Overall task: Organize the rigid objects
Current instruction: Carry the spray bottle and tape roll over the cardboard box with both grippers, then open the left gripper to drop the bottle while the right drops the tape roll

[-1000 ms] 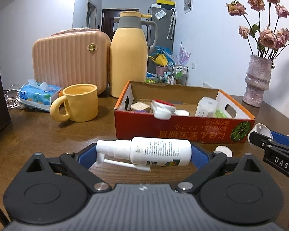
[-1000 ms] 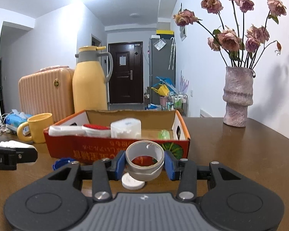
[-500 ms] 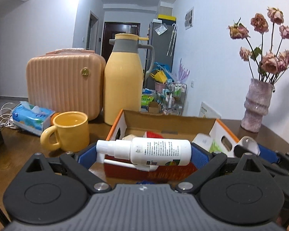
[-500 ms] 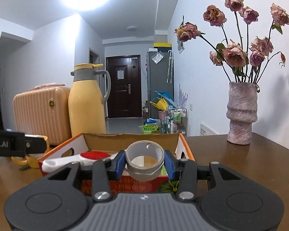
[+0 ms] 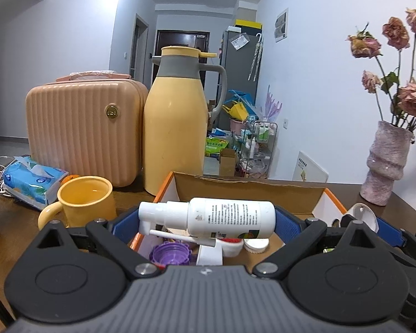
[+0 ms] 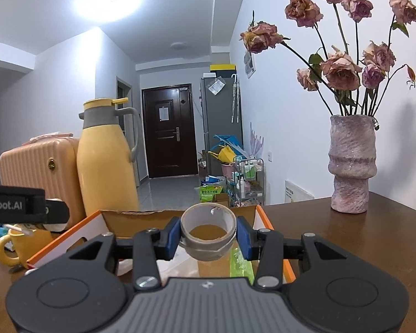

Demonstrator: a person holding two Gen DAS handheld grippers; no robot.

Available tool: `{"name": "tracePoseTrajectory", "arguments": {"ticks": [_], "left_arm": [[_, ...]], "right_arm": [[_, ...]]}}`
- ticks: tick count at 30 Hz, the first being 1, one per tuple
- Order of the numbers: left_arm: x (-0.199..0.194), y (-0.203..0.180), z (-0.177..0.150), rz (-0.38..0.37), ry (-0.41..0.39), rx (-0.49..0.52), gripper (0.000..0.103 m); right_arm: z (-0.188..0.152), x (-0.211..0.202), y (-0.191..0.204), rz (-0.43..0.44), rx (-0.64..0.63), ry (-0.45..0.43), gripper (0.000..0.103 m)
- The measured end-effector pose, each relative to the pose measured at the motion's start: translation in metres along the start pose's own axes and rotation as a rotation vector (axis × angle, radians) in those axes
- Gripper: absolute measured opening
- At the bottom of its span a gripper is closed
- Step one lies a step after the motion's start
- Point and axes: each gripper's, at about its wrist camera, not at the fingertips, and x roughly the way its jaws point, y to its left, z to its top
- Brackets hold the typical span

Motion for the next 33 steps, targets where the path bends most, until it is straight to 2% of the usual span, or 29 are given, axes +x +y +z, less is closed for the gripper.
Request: {"name": "tracePoseTrajectory", "arguments": {"ticks": [22,33], "left_arm": [[0.076,-0.003,0.024,0.098,0.091,0.077,0.099],[0.094,-0.004,0.022,0.083,0.134,0.119,0.101]], "right_arm": [[0.005,0.068,0.0,-0.028,-0.029,0.08,0.042],[0.005,0.079,0.003,-0.012,-0.067,0.124,0.044]]}}
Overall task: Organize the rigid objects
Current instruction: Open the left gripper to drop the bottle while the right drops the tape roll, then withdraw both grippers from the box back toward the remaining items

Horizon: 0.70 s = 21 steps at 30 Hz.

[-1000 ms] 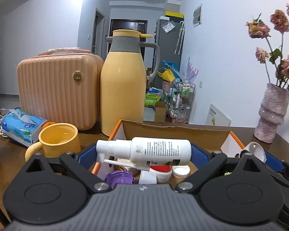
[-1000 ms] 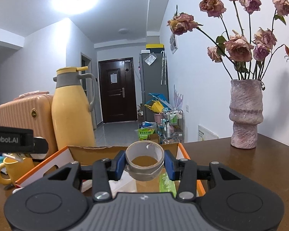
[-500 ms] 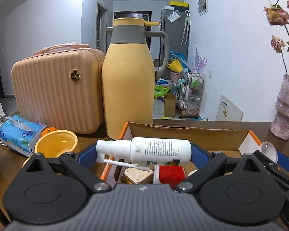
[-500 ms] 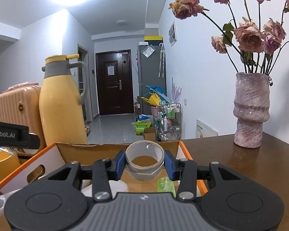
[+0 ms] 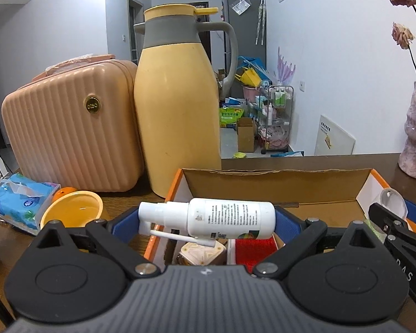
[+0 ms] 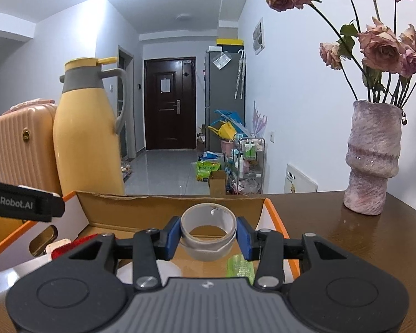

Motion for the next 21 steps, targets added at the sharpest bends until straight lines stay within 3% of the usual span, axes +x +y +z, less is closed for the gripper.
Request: {"name": "tracePoseTrajectory", "arguments": {"ticks": [1,3,5,6,21], "left_arm": [[-0.001,0.0,0.0,0.002,-0.003,0.001,0.103],[-0.004,0.001,0.001,0.006,-0.016,-0.003,0.103],[-0.006,0.002,-0.001,-0.009,-0.023,-0.01,0.103],[-0.007,0.003,-0.001,-0.013,-0.025,-0.014,0.103],[-0.018,0.009,-0.002,-0.01,-0.055,-0.056,0.103]], "right_arm": [[0.0,-0.001,0.0,0.001,0.001,0.001,0.048],[0.001,-0.004,-0.001,0.005,0.001,-0.002,0.065],[0.001,-0.008,-0.001,0.014,0.0,-0.012,0.093],[0.001,-0.01,0.0,0.017,-0.001,-0.021,0.1],[-0.001,-0.026,0.0,-0.008,0.003,-0.068,0.103]]}}
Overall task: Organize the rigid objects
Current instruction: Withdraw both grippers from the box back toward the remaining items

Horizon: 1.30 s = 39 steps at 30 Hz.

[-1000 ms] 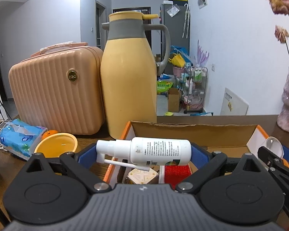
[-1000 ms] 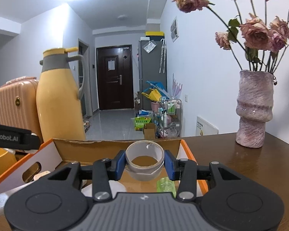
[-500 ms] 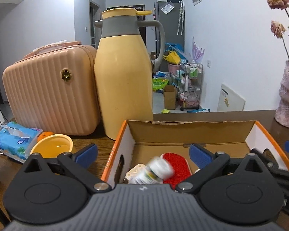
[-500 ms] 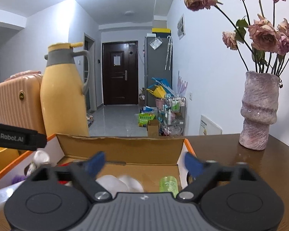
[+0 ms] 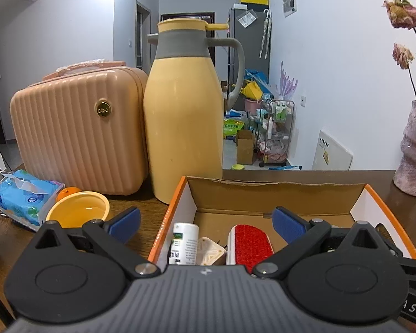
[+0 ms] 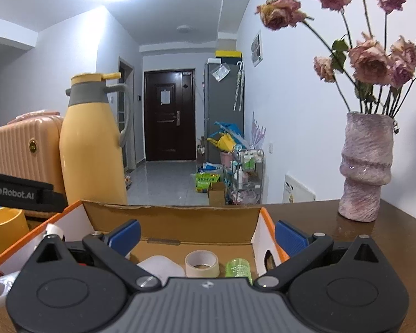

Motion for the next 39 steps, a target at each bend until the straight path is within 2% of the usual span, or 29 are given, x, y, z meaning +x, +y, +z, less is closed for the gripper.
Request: {"name": "tracePoseTrajectory", "arguments": {"ticks": [7,14,29,39], "left_arm": [[-0.023,0.011,-0.013,-0.02,-0.037,-0.027,0.103],[-0.049,0.023,-0.03,-0.031,-0.064,-0.046,0.103],[-0.097,0.042,-0.073,-0.016,-0.045,-0.02,0.103],[-0.126,0.052,-0.101,-0.038,-0.017,0.011,0.103]], "right_arm": [[-0.005,-0.025,-0.004,-0.022,0.005,-0.056,0.103],[-0.016,-0.052,-0.005,-0.029,-0.012,-0.068,0.103],[-0.044,-0.107,-0.003,-0.02,-0.053,-0.039,0.103],[-0.058,-0.135,-0.007,-0.019,-0.048,-0.017,0.103]]}}
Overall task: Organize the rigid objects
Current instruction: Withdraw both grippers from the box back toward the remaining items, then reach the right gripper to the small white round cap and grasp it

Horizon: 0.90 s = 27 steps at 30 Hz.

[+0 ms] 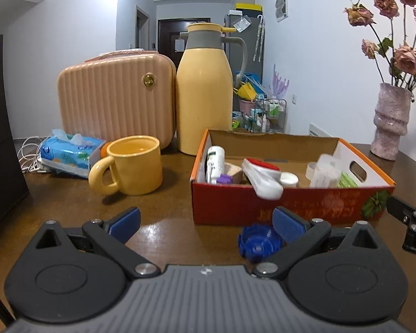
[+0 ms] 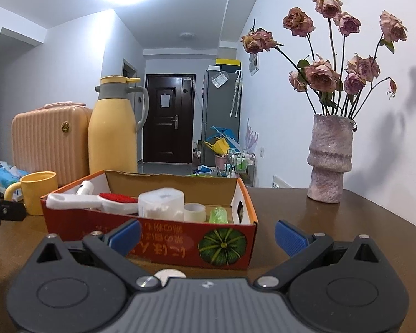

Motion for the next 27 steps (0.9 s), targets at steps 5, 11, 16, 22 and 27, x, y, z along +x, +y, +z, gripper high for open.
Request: {"name": "tracePoseTrajectory", "arguments": {"ticks": [5,11,16,22,27], "left_arm": [[-0.007,0.002,-0.01,-0.011,0.018,0.016,0.103],[-0.003,0.004,-0.014,-0.029,0.051,0.018,0.103],[0.005,0.006,-0.015,-0.03,0.09,0.013,0.103],[0.008,0.008,-0.015,-0.031,0.111,0.003,0.103],[0.008,0.008,-0.016,-0.034,0.117,0.002,0.103]], "right_arm": [[-0.005,-0.007,0.0,0.013,-0.007,0.019,0.103],[-0.008,0.003,0.005,0.043,-0.023,0.095,0.103],[-0.009,0.02,0.01,0.096,-0.015,0.179,0.102],[-0.015,0.053,0.02,0.101,-0.01,0.308,0.087],[-0.02,0.073,0.024,0.092,0.012,0.387,0.071]]}}
